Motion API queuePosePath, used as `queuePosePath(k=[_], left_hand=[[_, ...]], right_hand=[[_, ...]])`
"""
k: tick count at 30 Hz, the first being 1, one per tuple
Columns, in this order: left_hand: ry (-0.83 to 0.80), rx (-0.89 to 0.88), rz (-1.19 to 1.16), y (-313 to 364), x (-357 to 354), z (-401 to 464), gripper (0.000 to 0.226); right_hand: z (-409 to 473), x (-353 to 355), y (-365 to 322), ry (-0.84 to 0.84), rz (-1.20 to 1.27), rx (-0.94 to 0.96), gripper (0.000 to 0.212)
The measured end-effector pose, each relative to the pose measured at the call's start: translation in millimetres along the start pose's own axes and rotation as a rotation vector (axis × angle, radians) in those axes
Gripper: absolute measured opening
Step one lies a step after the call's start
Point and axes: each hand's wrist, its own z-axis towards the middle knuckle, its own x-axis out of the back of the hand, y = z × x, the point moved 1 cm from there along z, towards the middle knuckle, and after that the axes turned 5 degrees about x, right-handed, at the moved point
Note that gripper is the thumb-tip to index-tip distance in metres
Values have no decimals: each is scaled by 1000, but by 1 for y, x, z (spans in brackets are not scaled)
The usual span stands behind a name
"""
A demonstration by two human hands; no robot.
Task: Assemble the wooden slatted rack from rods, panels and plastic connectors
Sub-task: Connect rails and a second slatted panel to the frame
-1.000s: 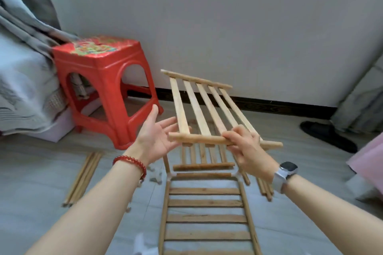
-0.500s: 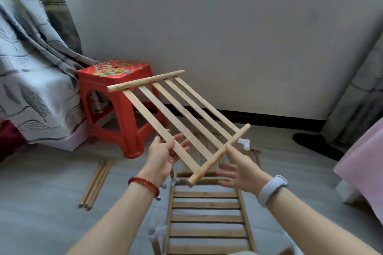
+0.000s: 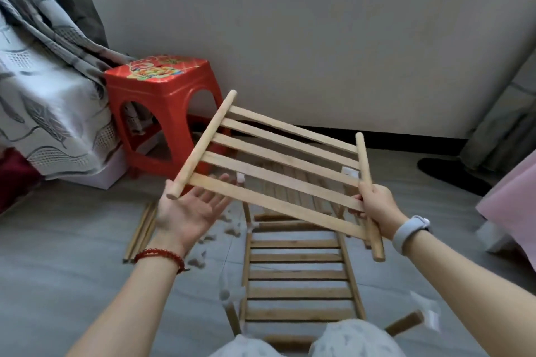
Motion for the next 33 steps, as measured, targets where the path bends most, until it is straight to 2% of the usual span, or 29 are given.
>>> queuePosePath(k=[2,4,6,8,10,12,13,15,16,18,20,22,24,26,29,33], left_hand=[[25,72,210,-1,5,2,74],[139,148,500,-8,7,5,55],[235,120,783,-19,9,9,42],[279,41,903,-34,13,14,39],[275,-3,911,-48,16,15,37],[289,-49,919,-59,24,18,35],[294,-59,900,-63,28,20,34],[303,-52,836,-73,34,23,32],[312,-52,816,-78,37,24,31],[338,-71,825,-84,42,24,31],[350,-96,879,-85,44,23,33],[360,-105,950,-84,47,20,33],[350,-107,1030,-78,49,16,34],[338,-91,1012,-70,48,14,40],[374,-45,854,-63,54,8,51],[553,-26,977,-76,80,-5,37]], right_hand=[[4,13,13,-36,-144,49,36],[10,22,27,-52,-226,51,36],[14,28,38,-54,-234,36,34],[19,32,47,-52,-292,16,34],[20,32,50,-43,-462,-3,33],[13,24,49,-13,-828,45,29],[6,17,48,35,-994,162,31],[-14,-5,39,72,-1123,583,33],[-27,-20,34,-8,-1064,779,32],[-54,-50,32,-380,-1040,998,35],[-68,-75,40,-656,-1212,1028,40],[-71,-91,47,-748,-1214,954,41],[-67,-100,48,-795,-1089,874,38],[-63,-106,46,-771,-1072,927,37],[-62,-113,43,-657,-1160,1093,42],[-57,-120,46,-549,-1164,1031,40]])
